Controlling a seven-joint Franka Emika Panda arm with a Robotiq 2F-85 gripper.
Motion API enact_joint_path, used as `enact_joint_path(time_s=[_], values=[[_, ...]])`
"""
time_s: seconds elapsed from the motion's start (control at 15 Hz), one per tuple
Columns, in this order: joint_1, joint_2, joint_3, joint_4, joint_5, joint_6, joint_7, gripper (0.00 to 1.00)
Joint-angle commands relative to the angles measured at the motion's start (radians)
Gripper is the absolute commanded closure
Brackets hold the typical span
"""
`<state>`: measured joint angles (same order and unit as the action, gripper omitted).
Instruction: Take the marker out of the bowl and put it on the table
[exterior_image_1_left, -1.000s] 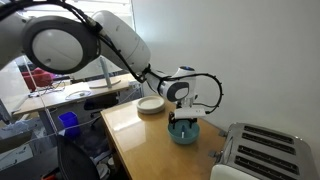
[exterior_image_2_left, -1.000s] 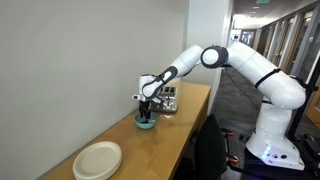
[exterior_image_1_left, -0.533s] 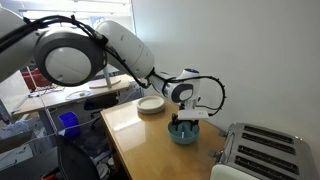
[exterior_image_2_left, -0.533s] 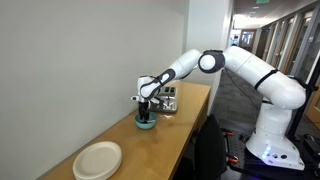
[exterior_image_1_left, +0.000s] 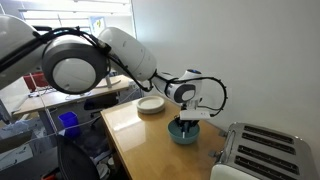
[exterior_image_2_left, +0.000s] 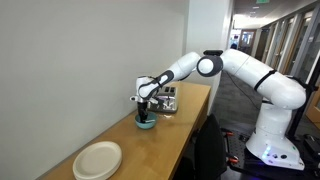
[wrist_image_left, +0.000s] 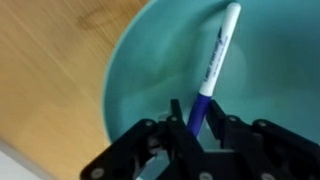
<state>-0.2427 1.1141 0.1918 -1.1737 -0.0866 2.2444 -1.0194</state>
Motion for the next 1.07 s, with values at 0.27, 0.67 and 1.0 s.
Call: enact_joint_path(time_s=[0.27, 0.67, 1.0], values=[[0.014, 0.011, -0.01, 0.06, 0.02, -0.064, -0.024, 0.96], [0.018, -0.075, -0.01, -0.003, 0.026, -0.12, -0.015, 0.96], [0.046, -0.215, -0.024, -0.171, 0.014, -0.048, 0.024, 0.96]])
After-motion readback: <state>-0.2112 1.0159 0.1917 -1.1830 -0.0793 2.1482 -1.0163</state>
